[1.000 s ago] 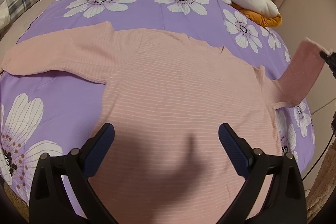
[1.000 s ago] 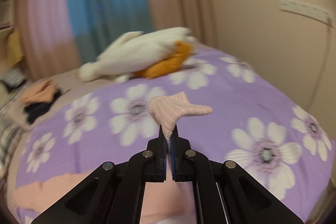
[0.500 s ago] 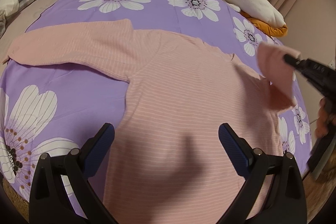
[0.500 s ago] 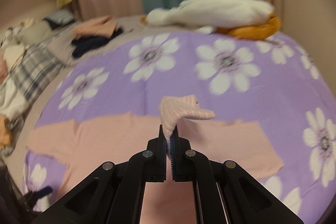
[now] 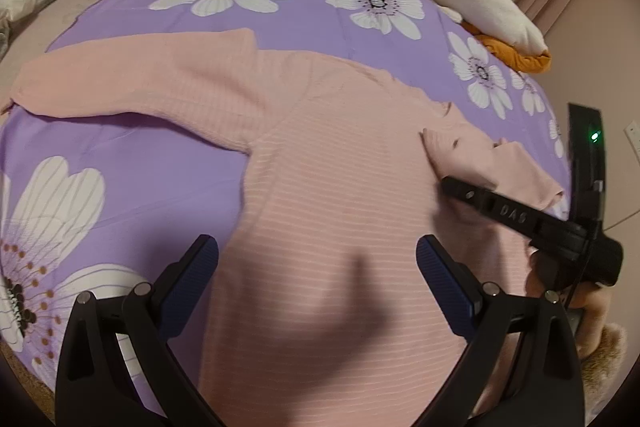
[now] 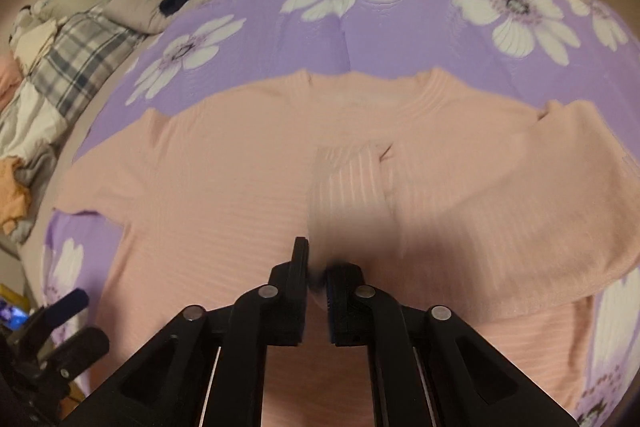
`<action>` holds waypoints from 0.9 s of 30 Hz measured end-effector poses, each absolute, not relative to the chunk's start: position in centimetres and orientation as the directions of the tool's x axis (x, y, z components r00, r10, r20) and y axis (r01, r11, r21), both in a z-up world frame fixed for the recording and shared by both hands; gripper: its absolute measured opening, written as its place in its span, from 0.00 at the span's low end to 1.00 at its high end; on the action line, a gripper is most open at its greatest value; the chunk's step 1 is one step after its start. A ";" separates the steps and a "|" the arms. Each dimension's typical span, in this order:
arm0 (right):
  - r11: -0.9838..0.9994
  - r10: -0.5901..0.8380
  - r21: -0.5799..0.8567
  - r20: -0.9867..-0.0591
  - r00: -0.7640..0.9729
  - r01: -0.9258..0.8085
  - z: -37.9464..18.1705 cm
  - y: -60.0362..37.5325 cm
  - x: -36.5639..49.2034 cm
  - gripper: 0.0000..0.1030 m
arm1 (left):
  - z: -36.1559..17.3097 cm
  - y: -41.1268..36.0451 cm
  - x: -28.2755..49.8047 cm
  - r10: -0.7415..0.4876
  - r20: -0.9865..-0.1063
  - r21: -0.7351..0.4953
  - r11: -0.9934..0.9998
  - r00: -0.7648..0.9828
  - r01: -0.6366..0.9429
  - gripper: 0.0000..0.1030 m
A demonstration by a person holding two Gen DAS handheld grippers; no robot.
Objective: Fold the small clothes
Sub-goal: 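Lift the sleeve with the right gripper and fold it across the sweater body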
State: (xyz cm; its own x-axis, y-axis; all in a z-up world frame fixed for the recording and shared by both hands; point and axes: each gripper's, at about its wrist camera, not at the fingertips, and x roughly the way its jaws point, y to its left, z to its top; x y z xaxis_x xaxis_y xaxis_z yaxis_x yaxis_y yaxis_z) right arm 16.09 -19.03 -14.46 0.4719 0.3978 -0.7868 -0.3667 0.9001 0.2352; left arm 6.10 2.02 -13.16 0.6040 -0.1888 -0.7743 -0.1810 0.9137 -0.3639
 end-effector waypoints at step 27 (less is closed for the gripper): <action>0.905 0.278 0.426 -0.605 0.746 0.008 -8.4 -39.9 17.6 0.67 | -13.9 -11.9 18.3 -0.266 -0.809 -0.297 0.954 0.525 0.025 0.75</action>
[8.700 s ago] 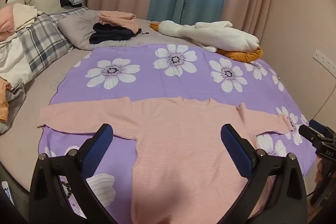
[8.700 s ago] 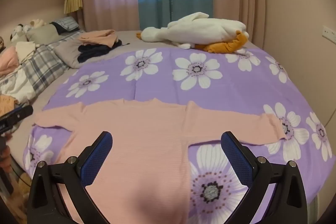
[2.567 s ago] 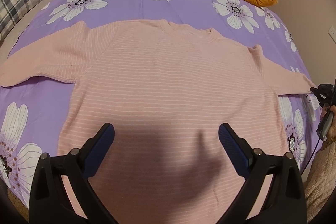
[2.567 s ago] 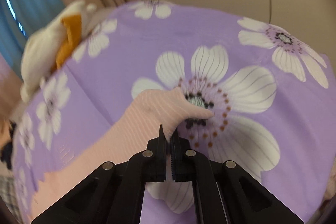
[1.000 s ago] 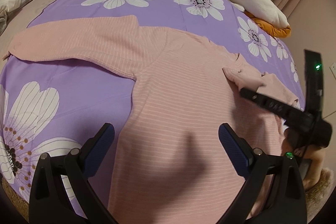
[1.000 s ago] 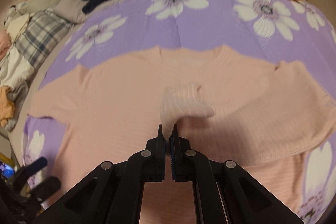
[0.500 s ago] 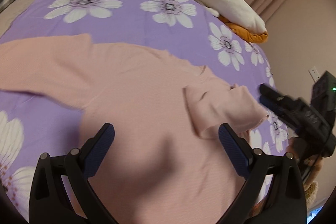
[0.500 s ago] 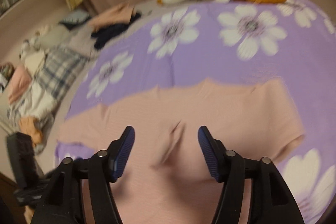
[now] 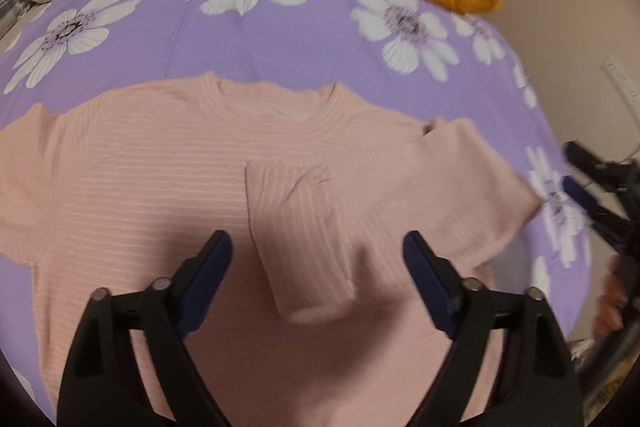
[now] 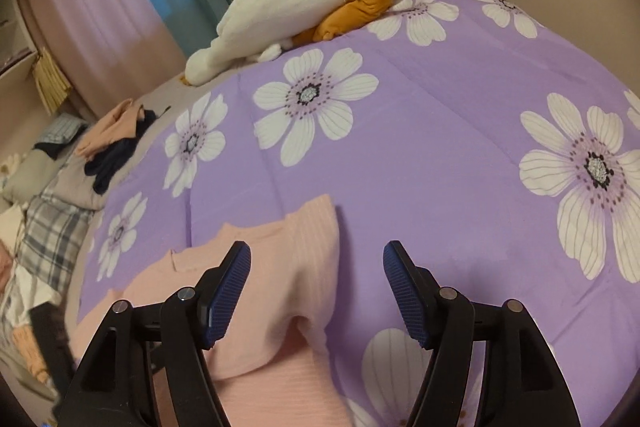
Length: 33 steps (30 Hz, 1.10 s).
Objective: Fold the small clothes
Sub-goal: 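Lift the sleeve with the right gripper and fold it across the sweater body, then grasp the folded sleeve cuff with the left gripper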
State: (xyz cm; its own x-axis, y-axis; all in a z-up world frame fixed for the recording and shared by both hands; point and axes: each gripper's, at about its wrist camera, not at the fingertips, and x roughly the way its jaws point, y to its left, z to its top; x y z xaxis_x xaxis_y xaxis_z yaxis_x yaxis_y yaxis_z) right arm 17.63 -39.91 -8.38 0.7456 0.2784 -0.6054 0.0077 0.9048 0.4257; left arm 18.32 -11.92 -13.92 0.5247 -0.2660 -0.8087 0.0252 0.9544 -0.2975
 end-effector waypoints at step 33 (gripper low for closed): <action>0.844 0.441 0.536 -0.656 0.613 -0.034 -12.9 -38.7 20.1 0.67 | -11.5 3.4 16.3 -0.155 -0.717 -0.438 0.858 0.679 -0.267 0.13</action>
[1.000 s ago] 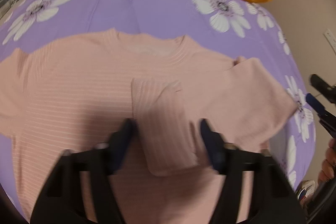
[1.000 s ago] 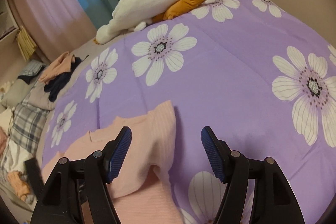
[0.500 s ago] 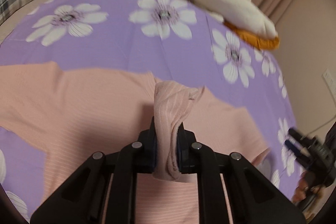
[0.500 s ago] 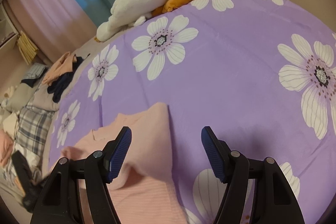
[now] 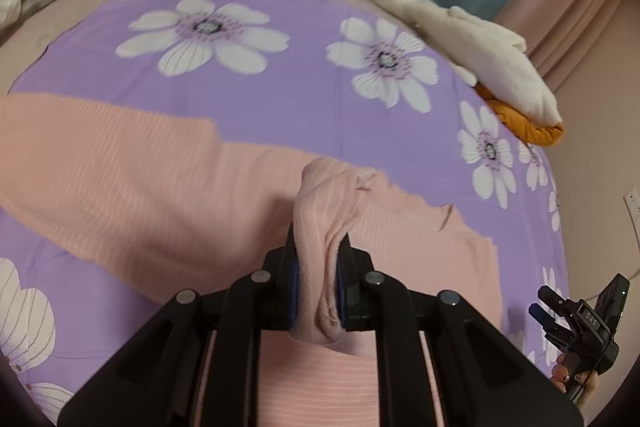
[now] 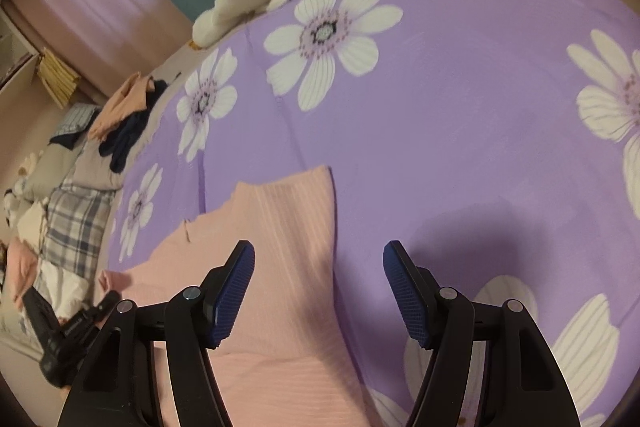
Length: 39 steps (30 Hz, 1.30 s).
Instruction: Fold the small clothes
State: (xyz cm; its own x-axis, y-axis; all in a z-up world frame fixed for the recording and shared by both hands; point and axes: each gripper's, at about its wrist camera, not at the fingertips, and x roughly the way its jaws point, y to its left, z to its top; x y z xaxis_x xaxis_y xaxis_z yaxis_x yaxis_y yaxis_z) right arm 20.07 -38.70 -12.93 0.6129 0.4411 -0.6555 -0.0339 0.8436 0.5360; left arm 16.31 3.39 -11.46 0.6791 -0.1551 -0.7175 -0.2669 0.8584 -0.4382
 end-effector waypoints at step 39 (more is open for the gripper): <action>0.932 0.316 0.360 -0.752 0.578 -0.040 -16.7 -34.5 21.8 0.05 | -16.6 8.2 14.7 -0.105 -0.789 -0.383 0.855 0.606 -0.350 0.16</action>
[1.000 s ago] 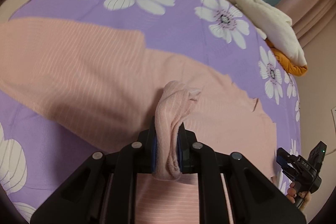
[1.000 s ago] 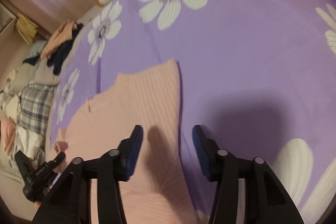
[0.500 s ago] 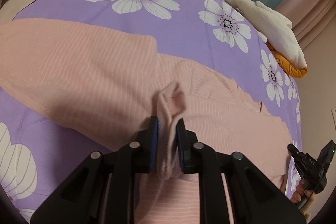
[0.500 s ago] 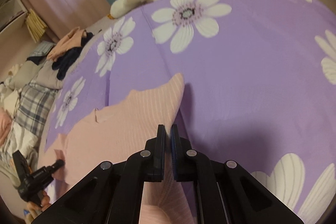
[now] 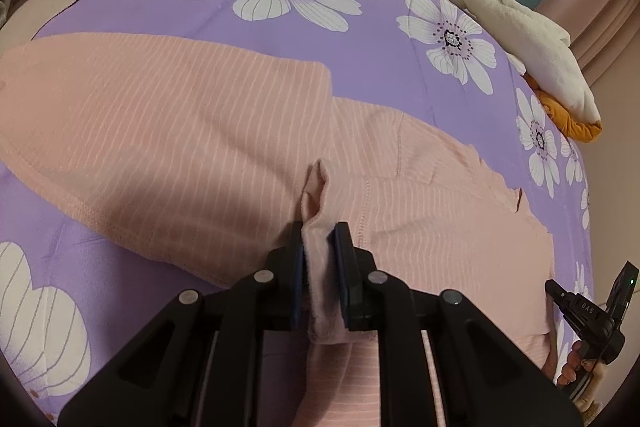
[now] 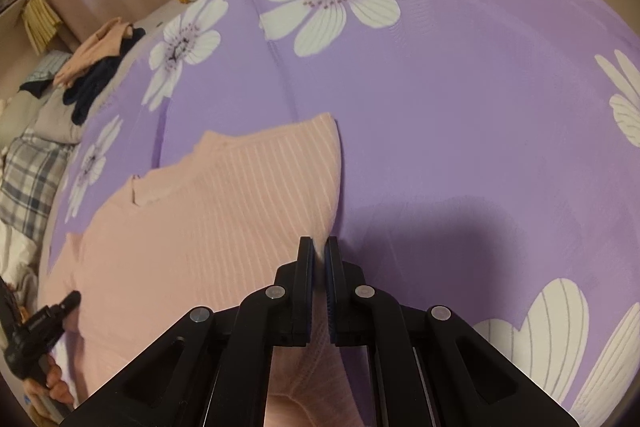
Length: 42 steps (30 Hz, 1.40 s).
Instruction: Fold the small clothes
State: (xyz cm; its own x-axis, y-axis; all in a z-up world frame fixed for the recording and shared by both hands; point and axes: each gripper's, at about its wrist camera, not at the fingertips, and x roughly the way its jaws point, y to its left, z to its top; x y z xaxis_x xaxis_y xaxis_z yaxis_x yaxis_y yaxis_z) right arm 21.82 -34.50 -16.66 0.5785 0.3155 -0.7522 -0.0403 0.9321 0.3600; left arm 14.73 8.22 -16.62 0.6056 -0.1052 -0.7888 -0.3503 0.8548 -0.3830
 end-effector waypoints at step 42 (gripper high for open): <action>0.938 0.305 0.342 -0.761 0.573 -0.045 -17.1 -34.3 21.9 0.05 | -17.3 8.6 14.2 -0.134 -0.769 -0.422 0.842 0.626 -0.337 0.17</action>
